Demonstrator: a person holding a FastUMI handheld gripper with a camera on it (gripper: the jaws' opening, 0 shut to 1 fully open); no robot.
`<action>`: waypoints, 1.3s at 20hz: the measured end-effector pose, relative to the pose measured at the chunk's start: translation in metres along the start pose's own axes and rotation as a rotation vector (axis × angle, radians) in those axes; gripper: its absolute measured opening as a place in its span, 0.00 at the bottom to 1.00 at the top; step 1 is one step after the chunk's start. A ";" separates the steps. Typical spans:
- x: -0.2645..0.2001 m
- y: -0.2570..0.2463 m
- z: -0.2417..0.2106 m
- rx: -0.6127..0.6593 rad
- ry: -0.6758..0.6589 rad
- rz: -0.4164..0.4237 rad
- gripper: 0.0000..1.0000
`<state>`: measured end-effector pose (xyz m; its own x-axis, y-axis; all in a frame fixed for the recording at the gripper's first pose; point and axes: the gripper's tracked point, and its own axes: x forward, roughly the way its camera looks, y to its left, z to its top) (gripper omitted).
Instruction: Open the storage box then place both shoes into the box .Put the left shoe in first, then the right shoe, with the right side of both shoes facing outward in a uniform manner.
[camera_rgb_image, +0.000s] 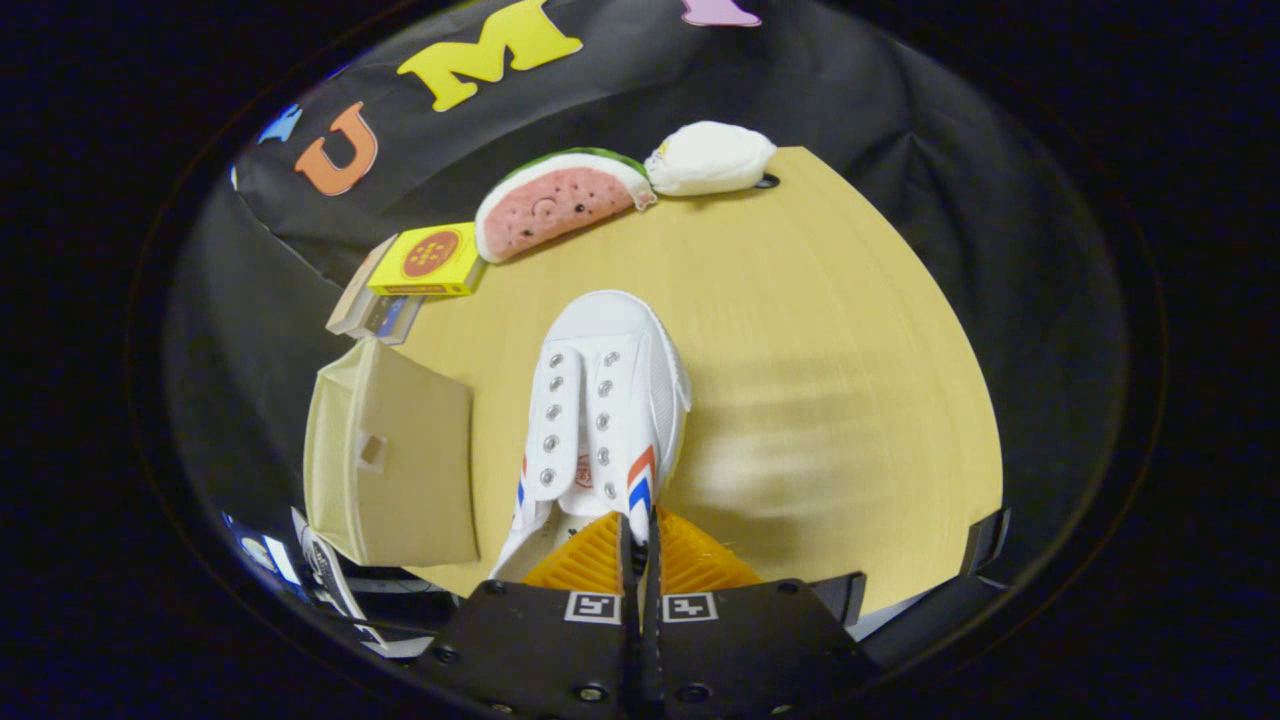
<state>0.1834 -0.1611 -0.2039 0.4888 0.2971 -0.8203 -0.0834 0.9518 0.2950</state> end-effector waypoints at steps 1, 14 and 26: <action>-0.008 0.022 0.000 0.004 -0.013 0.014 0.00; 0.000 0.257 -0.019 -0.040 -0.100 0.019 0.00; 0.061 0.257 -0.048 -0.058 -0.058 -0.112 0.00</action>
<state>0.1498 0.1052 -0.2019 0.5470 0.1854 -0.8164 -0.0751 0.9821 0.1727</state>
